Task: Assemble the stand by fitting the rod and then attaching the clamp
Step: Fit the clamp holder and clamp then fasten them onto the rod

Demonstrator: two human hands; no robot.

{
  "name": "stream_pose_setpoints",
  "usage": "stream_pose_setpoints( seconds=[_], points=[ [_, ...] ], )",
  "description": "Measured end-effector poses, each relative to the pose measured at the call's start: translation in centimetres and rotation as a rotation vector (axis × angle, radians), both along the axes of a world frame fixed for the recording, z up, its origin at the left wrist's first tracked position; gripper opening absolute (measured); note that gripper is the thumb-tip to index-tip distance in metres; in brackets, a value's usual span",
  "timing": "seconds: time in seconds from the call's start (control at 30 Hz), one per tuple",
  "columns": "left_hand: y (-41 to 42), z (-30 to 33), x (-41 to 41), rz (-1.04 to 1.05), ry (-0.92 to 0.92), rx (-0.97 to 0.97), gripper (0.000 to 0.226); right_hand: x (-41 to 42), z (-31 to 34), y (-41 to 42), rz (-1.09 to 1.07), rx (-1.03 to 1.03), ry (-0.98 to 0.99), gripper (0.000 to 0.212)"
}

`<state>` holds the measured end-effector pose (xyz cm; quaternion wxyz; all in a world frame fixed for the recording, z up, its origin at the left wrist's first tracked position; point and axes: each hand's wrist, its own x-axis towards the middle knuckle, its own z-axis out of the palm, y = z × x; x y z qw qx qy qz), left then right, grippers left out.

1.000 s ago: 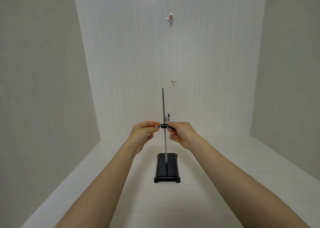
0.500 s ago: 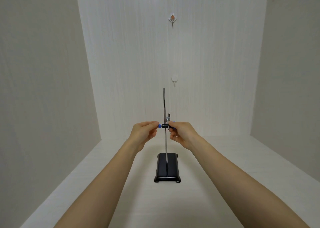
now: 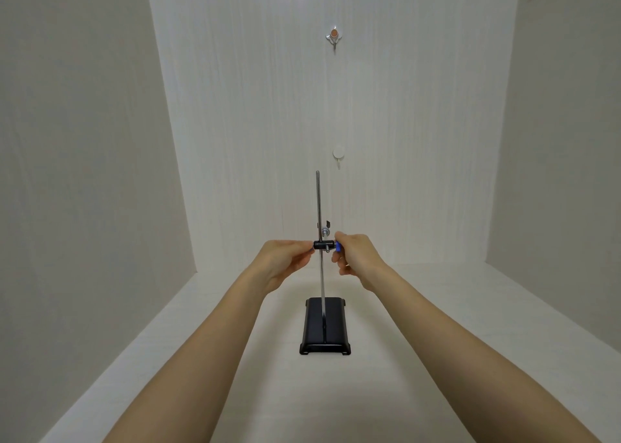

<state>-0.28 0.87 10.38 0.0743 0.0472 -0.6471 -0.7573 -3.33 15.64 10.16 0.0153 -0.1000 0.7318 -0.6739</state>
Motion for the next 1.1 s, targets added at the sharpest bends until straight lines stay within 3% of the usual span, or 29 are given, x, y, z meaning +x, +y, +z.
stream_pose_setpoints(
  seconds=[0.17,0.33,0.57,0.93,1.03,1.1],
  points=[
    [-0.1,-0.4,0.1,0.038,0.141,-0.288,0.021,-0.7,-0.4,0.4,-0.028,0.227,0.139,0.047],
    [-0.2,-0.5,0.2,0.185,0.360,-0.730,0.015,-1.1,-0.3,0.1,0.004,0.224,0.088,0.045],
    [-0.5,-0.6,-0.1,0.232,0.511,-1.064,0.013,-1.3,-0.2,0.3,0.032,0.172,0.031,0.045],
    [-0.7,-1.1,-0.4,0.251,0.642,-1.192,0.012,-1.0,0.8,0.8,0.060,0.182,-0.064,0.047],
    [-0.6,-1.0,-0.4,0.262,0.587,-1.109,0.014,-1.0,0.5,1.2,0.168,0.144,-0.135,0.046],
    [-0.4,-1.3,-0.1,0.243,0.502,-0.988,0.021,-1.0,0.4,1.3,0.160,0.228,-0.108,0.047]
  ],
)
